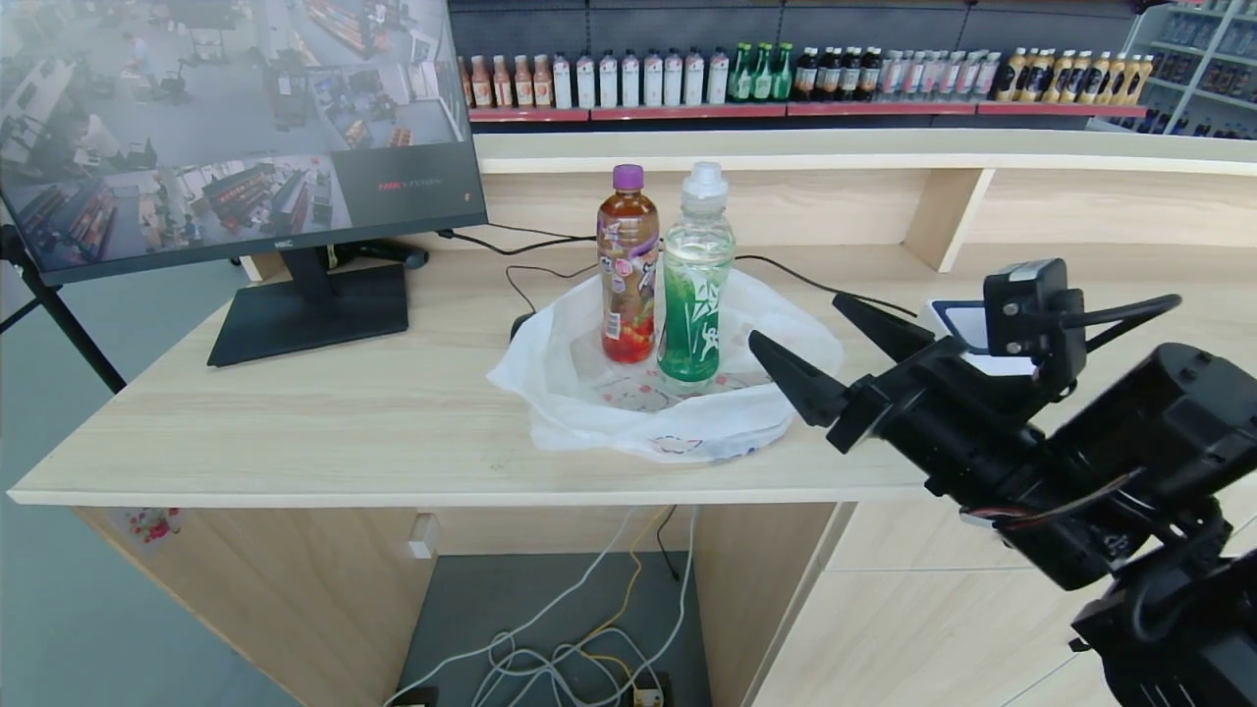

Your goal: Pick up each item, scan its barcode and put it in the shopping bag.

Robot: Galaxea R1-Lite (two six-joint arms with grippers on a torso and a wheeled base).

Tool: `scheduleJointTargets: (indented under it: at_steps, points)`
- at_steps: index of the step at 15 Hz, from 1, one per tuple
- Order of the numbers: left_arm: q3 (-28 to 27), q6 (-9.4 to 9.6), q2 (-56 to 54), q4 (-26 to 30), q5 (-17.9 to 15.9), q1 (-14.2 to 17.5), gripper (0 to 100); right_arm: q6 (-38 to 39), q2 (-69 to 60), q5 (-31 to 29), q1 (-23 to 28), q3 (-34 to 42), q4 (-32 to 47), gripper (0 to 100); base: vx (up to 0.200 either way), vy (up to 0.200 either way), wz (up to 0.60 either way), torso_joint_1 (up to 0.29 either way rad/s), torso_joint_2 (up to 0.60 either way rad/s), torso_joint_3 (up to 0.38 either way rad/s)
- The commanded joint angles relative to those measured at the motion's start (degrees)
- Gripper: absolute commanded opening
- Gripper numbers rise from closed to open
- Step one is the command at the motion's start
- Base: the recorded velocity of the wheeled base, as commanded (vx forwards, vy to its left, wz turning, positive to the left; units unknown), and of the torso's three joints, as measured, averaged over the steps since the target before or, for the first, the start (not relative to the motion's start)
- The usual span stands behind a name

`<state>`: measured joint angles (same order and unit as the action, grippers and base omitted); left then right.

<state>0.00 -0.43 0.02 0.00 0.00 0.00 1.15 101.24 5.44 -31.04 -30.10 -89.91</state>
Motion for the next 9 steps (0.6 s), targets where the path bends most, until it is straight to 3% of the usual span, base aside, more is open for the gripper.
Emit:
scheduleJointTargets:
  at_steps: [1, 9]
  points:
    - [0.0, -0.01, 0.0, 0.0, 0.0, 0.0, 100, 0.7, -3.9, 0.0, 0.3, 1.6, -0.1, 100, 0.000, 0.000, 0.00, 0.000, 0.00, 0.000]
    - [0.0, 0.25, 0.0, 0.0, 0.0, 0.0, 100, 0.9, -4.4, 0.0, 0.3, 0.8, -0.1, 100, 0.000, 0.000, 0.00, 0.000, 0.00, 0.000]
